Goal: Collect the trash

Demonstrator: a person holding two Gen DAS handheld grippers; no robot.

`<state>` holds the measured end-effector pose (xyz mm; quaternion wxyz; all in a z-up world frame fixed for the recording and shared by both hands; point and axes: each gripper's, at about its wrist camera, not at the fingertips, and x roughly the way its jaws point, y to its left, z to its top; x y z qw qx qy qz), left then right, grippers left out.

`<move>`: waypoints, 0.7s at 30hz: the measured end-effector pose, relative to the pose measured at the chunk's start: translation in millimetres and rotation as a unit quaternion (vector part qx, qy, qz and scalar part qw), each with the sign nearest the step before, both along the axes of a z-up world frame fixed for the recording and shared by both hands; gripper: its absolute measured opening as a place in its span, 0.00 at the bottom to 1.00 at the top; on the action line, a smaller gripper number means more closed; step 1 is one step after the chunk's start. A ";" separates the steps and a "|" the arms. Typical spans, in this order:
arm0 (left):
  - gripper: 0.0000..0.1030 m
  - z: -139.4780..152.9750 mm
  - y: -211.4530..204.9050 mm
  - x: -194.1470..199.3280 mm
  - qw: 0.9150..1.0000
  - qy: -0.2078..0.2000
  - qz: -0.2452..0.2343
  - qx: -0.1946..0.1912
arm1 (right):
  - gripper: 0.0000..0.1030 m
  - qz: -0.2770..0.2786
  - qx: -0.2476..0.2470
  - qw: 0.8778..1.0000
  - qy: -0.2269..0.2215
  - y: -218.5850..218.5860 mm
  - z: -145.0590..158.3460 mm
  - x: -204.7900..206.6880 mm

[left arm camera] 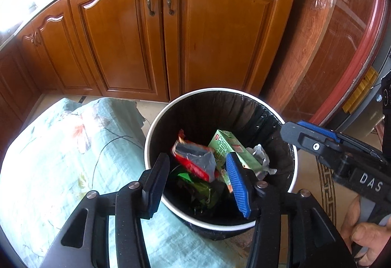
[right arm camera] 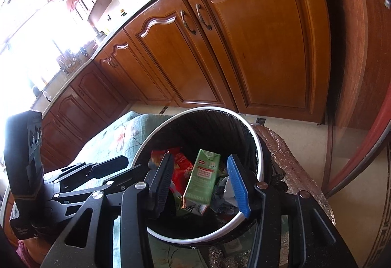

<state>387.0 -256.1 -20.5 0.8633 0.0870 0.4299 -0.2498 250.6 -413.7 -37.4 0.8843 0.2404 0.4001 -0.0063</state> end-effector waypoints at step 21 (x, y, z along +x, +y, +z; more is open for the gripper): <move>0.71 20.2 129.3 -154.1 0.983 -0.099 0.086 -0.127 | 0.84 -0.020 -0.037 0.995 -0.090 69.6 41.6 -93.4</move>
